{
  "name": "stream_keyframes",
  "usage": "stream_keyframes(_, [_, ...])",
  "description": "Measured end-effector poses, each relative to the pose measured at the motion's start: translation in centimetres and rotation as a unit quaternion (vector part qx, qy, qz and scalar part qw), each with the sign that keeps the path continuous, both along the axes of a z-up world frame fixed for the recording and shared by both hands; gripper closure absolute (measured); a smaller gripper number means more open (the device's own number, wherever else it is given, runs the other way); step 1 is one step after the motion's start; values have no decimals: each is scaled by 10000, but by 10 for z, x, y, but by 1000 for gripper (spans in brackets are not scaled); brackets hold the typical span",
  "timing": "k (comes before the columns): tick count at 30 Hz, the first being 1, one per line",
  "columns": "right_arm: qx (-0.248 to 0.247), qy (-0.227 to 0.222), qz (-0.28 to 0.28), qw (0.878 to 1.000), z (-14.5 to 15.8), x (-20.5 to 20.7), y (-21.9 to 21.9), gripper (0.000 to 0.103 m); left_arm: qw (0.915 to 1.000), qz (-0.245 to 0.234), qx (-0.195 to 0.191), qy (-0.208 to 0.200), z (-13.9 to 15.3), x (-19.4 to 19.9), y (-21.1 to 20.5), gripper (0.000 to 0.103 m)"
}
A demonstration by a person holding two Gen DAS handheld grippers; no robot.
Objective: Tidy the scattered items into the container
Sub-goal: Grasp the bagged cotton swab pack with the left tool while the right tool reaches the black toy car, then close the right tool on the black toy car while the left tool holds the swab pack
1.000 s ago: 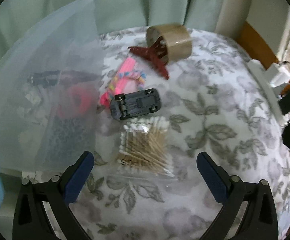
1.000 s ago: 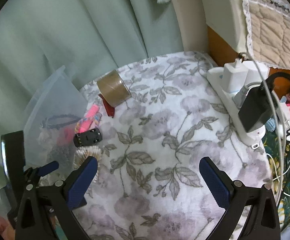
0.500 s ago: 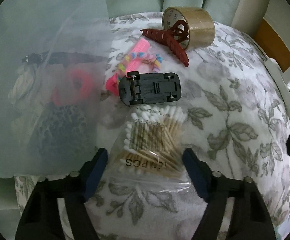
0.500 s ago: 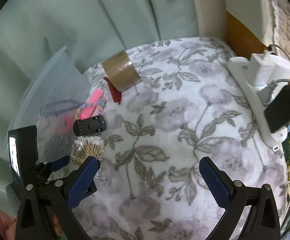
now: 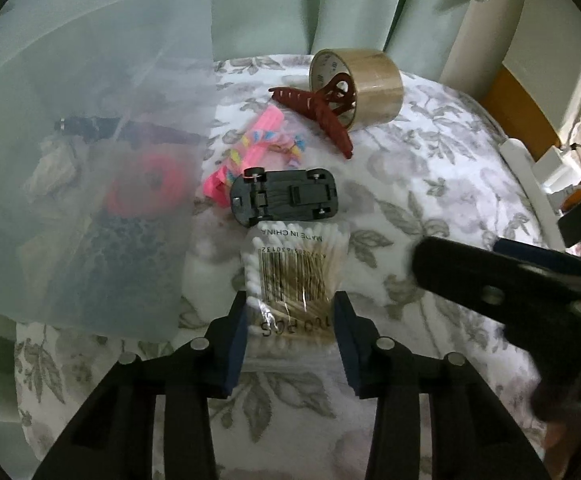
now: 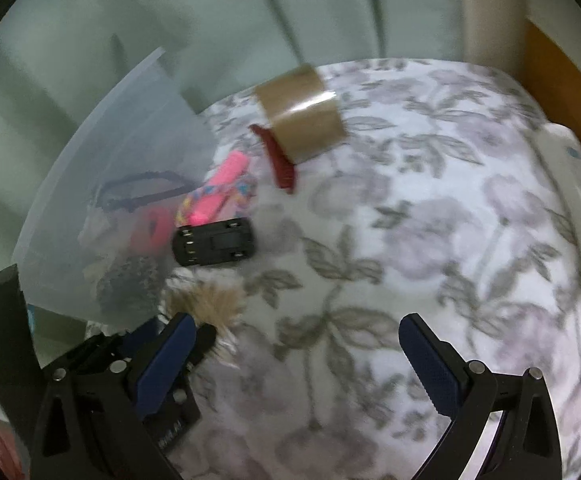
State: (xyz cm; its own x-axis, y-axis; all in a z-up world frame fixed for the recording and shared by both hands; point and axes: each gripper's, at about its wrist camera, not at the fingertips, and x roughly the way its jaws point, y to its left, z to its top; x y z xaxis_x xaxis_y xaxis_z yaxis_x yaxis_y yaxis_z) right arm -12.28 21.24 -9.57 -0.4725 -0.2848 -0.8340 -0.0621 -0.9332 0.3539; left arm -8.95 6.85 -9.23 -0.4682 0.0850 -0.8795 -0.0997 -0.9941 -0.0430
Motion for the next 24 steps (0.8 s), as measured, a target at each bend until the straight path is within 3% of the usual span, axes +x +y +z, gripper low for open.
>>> stream_keyframes(8, [-643, 152, 491, 9966, -10, -27, -16, 10, 9992, -203, 356, -22, -2, 0, 1, 61])
stream_keyframes(14, [-825, 67, 650, 9945, -24, -48, -23, 28, 9980, -308, 557, 1, -4, -2, 2, 62])
stream_keyframes(24, [-832, 129, 1592, 9837, -38, -80, -44, 34, 9971, -378, 653, -64, -8, -7, 4, 61])
